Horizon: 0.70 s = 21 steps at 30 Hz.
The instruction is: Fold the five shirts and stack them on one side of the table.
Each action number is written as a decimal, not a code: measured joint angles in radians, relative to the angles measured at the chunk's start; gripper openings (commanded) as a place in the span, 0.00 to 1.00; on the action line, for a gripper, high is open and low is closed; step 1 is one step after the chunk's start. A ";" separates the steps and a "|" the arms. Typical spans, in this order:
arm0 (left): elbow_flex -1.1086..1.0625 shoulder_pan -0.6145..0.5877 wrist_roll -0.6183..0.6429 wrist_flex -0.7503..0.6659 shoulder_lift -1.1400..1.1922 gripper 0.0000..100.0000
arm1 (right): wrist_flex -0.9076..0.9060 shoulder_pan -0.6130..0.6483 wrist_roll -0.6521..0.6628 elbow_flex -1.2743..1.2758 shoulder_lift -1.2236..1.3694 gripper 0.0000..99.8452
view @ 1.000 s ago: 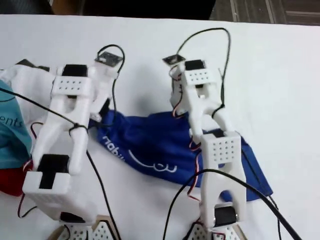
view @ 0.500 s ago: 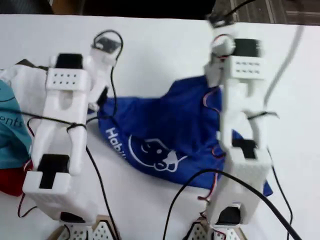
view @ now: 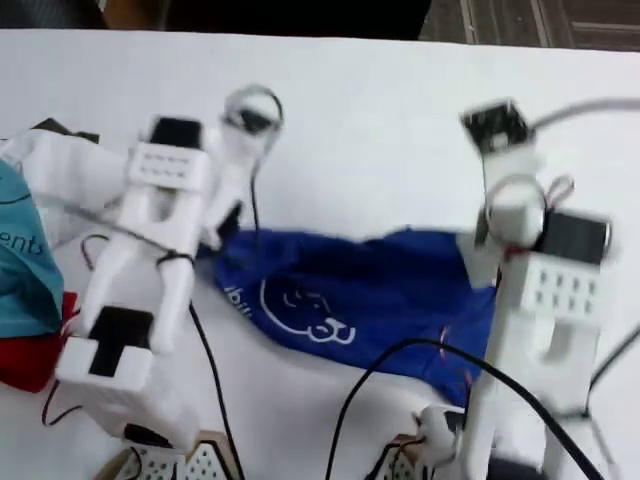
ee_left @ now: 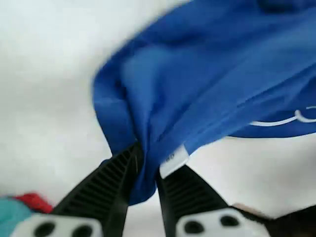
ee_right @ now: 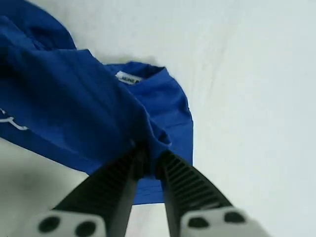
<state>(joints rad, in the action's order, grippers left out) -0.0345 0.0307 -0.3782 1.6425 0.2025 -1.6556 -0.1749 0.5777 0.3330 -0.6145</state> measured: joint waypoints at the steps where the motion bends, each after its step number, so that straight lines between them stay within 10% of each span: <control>1: -0.049 0.011 -0.031 -0.023 0.026 0.02 | 0.028 -0.025 0.023 0.072 -0.060 0.02; 9: -0.103 0.012 -0.155 -0.061 0.166 0.24 | 0.229 -0.242 0.175 0.479 -0.321 0.02; 21: 0.103 -0.164 -0.489 0.107 0.184 0.22 | 0.327 -0.354 0.201 0.546 -0.330 0.02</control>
<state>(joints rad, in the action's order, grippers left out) 0.0683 -0.1335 -0.8677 1.7499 0.3867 -1.3288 -0.5294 0.7787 0.8792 -0.9444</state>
